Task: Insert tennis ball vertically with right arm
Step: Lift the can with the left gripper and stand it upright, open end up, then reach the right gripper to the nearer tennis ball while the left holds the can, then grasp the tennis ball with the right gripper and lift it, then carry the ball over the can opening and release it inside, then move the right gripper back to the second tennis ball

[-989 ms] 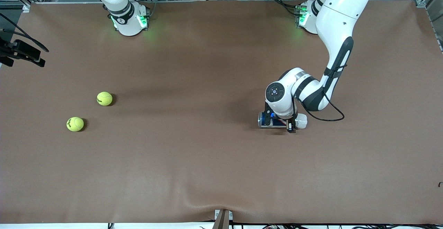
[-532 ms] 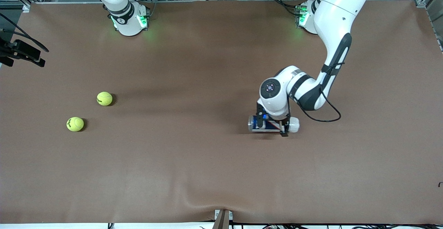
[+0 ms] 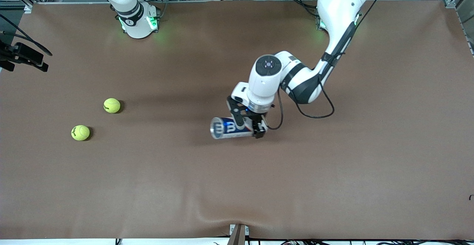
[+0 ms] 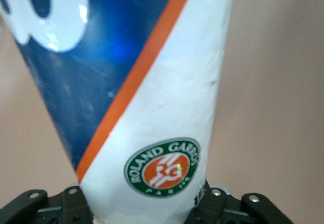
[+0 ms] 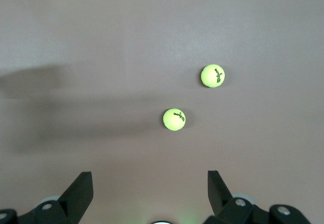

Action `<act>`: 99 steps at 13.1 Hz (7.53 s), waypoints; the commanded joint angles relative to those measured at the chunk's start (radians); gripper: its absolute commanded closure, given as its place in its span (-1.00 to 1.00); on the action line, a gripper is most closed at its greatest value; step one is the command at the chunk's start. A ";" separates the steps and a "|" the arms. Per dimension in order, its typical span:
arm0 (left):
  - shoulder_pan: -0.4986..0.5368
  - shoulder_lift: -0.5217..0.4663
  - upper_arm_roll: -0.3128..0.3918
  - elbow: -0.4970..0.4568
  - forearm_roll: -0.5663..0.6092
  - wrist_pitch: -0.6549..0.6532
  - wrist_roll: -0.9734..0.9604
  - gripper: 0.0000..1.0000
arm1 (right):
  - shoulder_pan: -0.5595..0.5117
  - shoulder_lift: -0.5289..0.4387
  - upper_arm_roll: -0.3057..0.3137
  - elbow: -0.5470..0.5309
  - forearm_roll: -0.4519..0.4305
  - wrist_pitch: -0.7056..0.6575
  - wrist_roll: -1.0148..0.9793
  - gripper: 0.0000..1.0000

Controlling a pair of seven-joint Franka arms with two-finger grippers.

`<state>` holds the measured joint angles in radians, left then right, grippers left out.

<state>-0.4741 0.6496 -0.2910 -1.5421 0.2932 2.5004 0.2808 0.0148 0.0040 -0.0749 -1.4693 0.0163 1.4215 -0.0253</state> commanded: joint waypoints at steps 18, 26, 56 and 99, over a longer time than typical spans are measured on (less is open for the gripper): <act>-0.107 0.426 0.030 -0.004 -0.095 1.057 -0.258 -0.36 | -0.050 0.157 0.003 -0.543 -0.076 0.521 -0.004 -1.00; -0.133 0.440 0.064 -0.001 -0.097 1.057 -0.258 -0.40 | -0.050 0.203 0.003 -0.804 -0.065 0.836 0.004 -1.00; -0.113 0.298 0.052 -0.207 -0.094 1.057 -0.258 -1.00 | 0.198 0.309 0.039 -0.292 0.255 0.412 0.558 1.00; -0.095 0.309 0.053 -0.139 -0.012 1.057 -0.256 -0.58 | 0.231 0.567 0.199 0.237 0.361 0.251 1.258 -1.00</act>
<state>-0.5715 0.9701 -0.2406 -1.6733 0.2621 3.5531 0.0228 0.3207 0.5666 0.1141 -1.2554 0.3876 1.7428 1.3495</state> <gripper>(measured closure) 0.207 0.000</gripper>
